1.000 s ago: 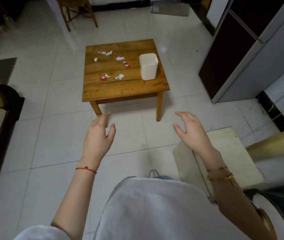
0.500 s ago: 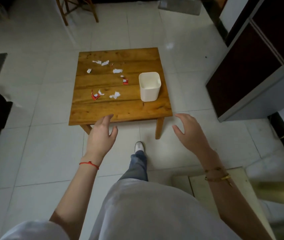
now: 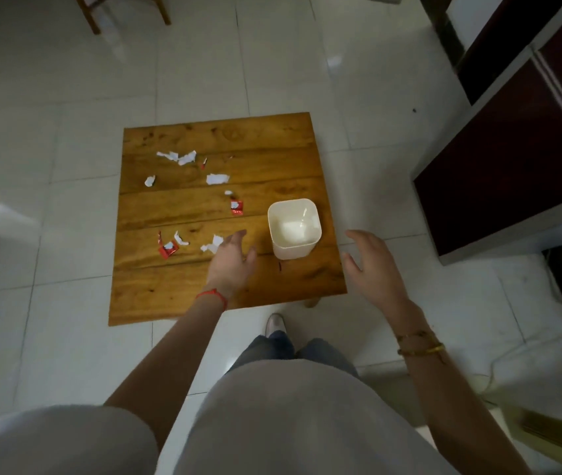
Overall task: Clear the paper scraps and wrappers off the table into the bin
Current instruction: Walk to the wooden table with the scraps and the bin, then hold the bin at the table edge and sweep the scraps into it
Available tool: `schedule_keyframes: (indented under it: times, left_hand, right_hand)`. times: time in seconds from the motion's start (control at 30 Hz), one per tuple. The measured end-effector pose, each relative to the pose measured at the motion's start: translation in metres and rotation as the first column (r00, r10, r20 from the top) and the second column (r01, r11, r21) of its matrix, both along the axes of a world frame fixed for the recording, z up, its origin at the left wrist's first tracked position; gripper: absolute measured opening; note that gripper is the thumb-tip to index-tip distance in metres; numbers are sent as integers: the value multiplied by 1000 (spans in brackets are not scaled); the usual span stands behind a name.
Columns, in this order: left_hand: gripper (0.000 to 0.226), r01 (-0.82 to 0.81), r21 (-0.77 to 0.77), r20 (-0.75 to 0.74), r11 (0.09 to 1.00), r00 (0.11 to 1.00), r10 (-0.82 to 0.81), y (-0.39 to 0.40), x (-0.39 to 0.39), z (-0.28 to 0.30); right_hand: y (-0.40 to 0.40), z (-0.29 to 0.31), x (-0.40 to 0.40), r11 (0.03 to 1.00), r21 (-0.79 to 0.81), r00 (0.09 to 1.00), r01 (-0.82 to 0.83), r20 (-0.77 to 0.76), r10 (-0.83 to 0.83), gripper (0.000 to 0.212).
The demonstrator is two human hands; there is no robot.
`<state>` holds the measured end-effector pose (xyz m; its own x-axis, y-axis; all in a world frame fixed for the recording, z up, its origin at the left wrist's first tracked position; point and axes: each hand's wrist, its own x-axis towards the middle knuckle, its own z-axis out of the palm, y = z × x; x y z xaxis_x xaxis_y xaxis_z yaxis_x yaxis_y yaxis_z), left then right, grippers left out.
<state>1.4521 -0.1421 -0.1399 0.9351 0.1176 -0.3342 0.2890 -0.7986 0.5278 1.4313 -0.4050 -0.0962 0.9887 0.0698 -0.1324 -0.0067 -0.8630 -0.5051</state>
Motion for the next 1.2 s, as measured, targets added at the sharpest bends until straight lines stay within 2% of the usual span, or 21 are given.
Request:
schedule_keyframes:
  times: [0.17,0.37,0.47,0.6,0.77,0.93,1.2]
  left_hand:
    - [59,-19,-7,-170,1000,985,18,-25,58,-40]
    - [72,-264,-214,-337,941,924,183,-49,90,-92]
    - [70,-326,-263,-313,908,919,239,-57,101,-110]
    - [55,-360,-336,-258,871,924,282,-65,110,-125]
    - [50,-394,-285,-219,874,914,340,-67,111,-136]
    - [50,-352,-210,-153,912,933,325,-55,96,-134]
    - [45,-386,-143,-164,911,917,363,-7,34,-114]
  right_hand:
    - [-2,-24,52,1000,-5,1000,-22,-8,22,42]
    - [-11,-70,93,999,-7,998,-42,-50,41,41]
    - [-14,-94,107,997,-9,994,-77,-82,76,42]
    - [-13,-119,120,994,-9,987,-113,-115,111,44]
    - [-9,-135,132,991,7,981,-133,-139,133,45]
    - [-2,-135,138,987,25,978,-161,-132,163,44]
    - [36,-119,128,972,17,963,-236,-127,236,43]
